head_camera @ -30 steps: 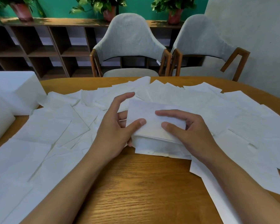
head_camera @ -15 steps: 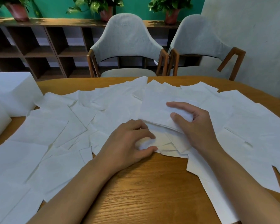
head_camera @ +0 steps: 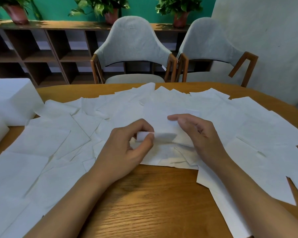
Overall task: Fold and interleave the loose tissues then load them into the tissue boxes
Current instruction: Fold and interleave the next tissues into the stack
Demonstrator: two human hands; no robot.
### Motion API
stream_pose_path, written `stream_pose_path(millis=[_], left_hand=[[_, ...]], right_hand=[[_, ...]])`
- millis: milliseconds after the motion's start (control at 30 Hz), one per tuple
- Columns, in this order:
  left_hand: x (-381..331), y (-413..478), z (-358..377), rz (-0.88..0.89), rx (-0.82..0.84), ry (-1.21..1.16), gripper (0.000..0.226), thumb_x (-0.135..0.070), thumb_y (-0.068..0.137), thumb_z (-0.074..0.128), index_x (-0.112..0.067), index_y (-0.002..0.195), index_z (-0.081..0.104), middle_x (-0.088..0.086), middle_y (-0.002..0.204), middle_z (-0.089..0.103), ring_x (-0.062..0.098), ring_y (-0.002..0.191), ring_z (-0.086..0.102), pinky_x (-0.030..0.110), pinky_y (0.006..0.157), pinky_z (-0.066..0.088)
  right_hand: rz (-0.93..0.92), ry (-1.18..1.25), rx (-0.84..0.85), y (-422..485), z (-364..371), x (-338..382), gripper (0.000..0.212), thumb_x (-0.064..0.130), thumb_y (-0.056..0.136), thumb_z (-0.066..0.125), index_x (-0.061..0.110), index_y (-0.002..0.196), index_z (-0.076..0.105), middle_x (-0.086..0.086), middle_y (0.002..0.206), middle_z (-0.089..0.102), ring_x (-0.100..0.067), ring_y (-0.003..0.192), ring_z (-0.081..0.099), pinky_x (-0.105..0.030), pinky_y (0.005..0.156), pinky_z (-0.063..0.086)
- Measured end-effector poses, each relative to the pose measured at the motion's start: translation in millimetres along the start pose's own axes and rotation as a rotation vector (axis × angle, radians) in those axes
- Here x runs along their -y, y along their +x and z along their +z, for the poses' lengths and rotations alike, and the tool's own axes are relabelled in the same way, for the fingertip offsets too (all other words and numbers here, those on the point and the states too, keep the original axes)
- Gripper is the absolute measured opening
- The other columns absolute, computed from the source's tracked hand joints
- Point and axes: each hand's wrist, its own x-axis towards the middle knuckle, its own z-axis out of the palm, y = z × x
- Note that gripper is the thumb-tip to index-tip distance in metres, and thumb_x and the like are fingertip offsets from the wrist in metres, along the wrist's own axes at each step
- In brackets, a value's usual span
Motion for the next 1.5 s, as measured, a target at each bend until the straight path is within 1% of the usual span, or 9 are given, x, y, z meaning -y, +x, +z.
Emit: stream_pose_path(millis=[100, 233, 433, 633, 767, 967, 1233, 1333, 1500], left_hand=[[0, 1, -1, -0.022, -0.078, -0.043, 0.008, -0.036, 0.101, 0.064, -0.034, 0.103, 0.072, -0.020, 0.100, 0.070, 0.010, 0.100, 0.066, 0.015, 0.069, 0.052], [0, 2, 0, -0.042, -0.100, -0.075, 0.019, -0.041, 0.094, 0.069, -0.039, 0.113, 0.073, -0.018, 0.100, 0.071, 0.011, 0.099, 0.066, 0.018, 0.071, 0.055], [1, 9, -9, -0.196, -0.005, -0.239, 0.026, -0.032, 0.087, 0.080, -0.033, 0.111, 0.070, -0.013, 0.083, 0.073, 0.008, 0.082, 0.070, 0.022, 0.077, 0.055], [3, 7, -18, -0.084, 0.003, -0.017, 0.020, -0.043, 0.084, 0.078, -0.042, 0.105, 0.078, -0.024, 0.099, 0.074, 0.009, 0.098, 0.067, 0.013, 0.076, 0.049], [2, 8, -18, -0.013, 0.014, 0.047, 0.022, -0.040, 0.088, 0.074, -0.035, 0.108, 0.081, -0.027, 0.105, 0.074, -0.002, 0.104, 0.064, 0.007, 0.081, 0.046], [4, 7, -15, -0.039, -0.006, 0.048, 0.029, -0.050, 0.082, 0.073, -0.047, 0.111, 0.072, -0.029, 0.100, 0.070, -0.002, 0.101, 0.064, 0.005, 0.082, 0.047], [11, 8, -11, -0.008, -0.093, 0.102, 0.040, -0.055, 0.088, 0.073, -0.037, 0.124, 0.069, -0.022, 0.110, 0.067, 0.004, 0.103, 0.061, 0.004, 0.079, 0.042], [12, 11, -12, -0.164, -0.089, -0.002, 0.051, -0.066, 0.085, 0.067, -0.047, 0.131, 0.060, -0.026, 0.122, 0.063, -0.004, 0.114, 0.058, 0.005, 0.080, 0.045], [8, 10, -9, -0.276, -0.064, -0.213, 0.045, -0.039, 0.089, 0.076, -0.050, 0.130, 0.060, -0.016, 0.122, 0.064, -0.005, 0.103, 0.064, 0.018, 0.071, 0.059]], right_hand=[[-0.058, 0.001, 0.094, -7, 3, 7, 0.043, 0.069, 0.087, 0.053, 0.038, 0.111, 0.073, 0.025, 0.116, 0.070, -0.001, 0.117, 0.060, -0.011, 0.093, 0.046], [-0.019, -0.046, 0.021, -10, 11, 10, 0.017, 0.055, 0.079, 0.070, 0.045, 0.092, 0.073, 0.033, 0.102, 0.068, 0.005, 0.107, 0.060, -0.012, 0.081, 0.053], [0.072, 0.108, -0.137, -4, 0, 8, 0.022, 0.048, 0.074, 0.070, 0.036, 0.092, 0.075, 0.028, 0.097, 0.069, 0.004, 0.099, 0.061, -0.011, 0.072, 0.050], [0.125, 0.111, 0.075, -7, 6, 16, 0.032, 0.053, 0.070, 0.072, 0.039, 0.098, 0.069, 0.034, 0.096, 0.067, 0.008, 0.099, 0.062, -0.013, 0.070, 0.054], [0.140, 0.004, 0.165, -13, 15, 11, 0.054, 0.075, 0.063, 0.072, 0.049, 0.109, 0.063, 0.035, 0.104, 0.062, 0.007, 0.108, 0.057, -0.015, 0.079, 0.056], [0.075, -0.013, 0.218, -15, 24, 13, 0.056, 0.063, 0.075, 0.067, 0.065, 0.125, 0.043, 0.042, 0.121, 0.049, 0.013, 0.114, 0.049, -0.009, 0.083, 0.052], [0.007, 0.069, 0.128, -13, 23, 13, 0.067, 0.040, 0.087, 0.069, 0.049, 0.144, 0.034, 0.043, 0.137, 0.032, 0.031, 0.114, 0.034, 0.005, 0.081, 0.037], [-0.010, 0.081, 0.061, -10, 17, 15, 0.068, 0.033, 0.090, 0.070, 0.044, 0.145, 0.032, 0.045, 0.136, 0.028, 0.036, 0.111, 0.031, 0.006, 0.078, 0.037], [-0.012, 0.119, 0.004, -5, 12, 15, 0.068, 0.028, 0.090, 0.070, 0.041, 0.145, 0.032, 0.051, 0.130, 0.030, 0.031, 0.114, 0.038, 0.000, 0.080, 0.044]])
